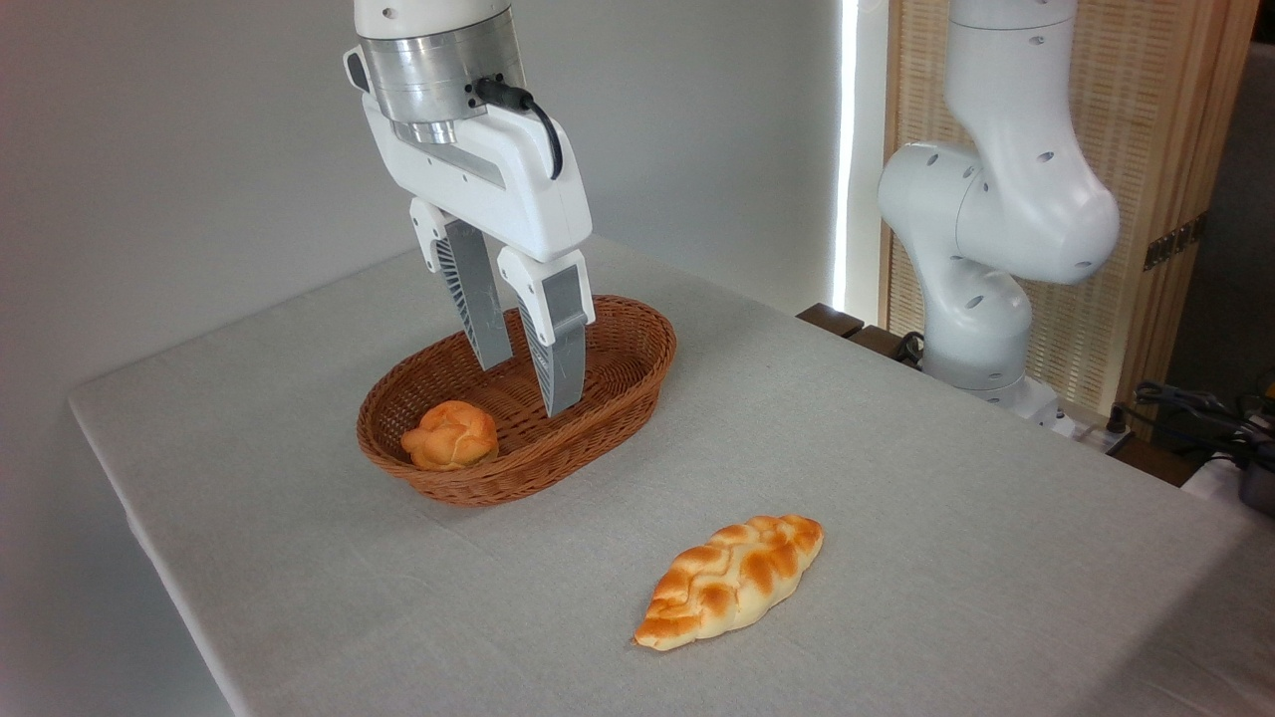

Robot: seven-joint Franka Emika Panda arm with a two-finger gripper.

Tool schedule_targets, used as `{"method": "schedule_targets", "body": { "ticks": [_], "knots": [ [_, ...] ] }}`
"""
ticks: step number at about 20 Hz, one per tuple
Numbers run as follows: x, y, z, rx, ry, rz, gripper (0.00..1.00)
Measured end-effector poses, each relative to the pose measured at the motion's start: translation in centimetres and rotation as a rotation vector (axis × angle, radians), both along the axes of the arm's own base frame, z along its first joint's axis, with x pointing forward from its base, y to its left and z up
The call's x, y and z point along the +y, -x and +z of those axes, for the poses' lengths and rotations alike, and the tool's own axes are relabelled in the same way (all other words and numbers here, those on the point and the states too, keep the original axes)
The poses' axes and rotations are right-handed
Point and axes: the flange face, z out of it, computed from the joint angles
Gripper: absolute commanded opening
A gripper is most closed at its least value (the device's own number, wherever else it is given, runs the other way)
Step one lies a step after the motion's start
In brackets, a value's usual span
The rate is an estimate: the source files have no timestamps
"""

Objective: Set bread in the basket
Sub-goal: 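Move the open gripper from above the basket toward the braided loaf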

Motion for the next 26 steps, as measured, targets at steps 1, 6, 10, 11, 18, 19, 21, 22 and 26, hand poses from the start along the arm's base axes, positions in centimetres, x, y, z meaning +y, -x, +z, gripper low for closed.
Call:
{"method": "schedule_targets", "body": {
  "ticks": [1, 6, 10, 11, 18, 19, 21, 22, 26],
  "knots": [
    [0.0, 0.0, 0.0, 0.000, 0.000, 0.000, 1.00],
    [0.1, 0.0, 0.0, 0.000, 0.000, 0.001, 1.00],
    [0.1, 0.0, -0.1, 0.002, 0.000, 0.002, 1.00],
    [0.1, 0.0, -0.2, 0.005, 0.000, 0.003, 1.00],
    [2.4, 2.2, -3.4, -0.009, 0.002, 0.038, 1.00],
    [3.1, 3.3, -4.2, -0.010, -0.006, 0.034, 1.00],
    [4.8, 5.6, -5.9, 0.007, -0.033, 0.015, 1.00],
    [5.6, 6.5, -6.6, 0.017, -0.039, 0.015, 1.00],
    [7.7, 8.0, -10.3, 0.042, -0.052, 0.025, 1.00]
  ]
}}
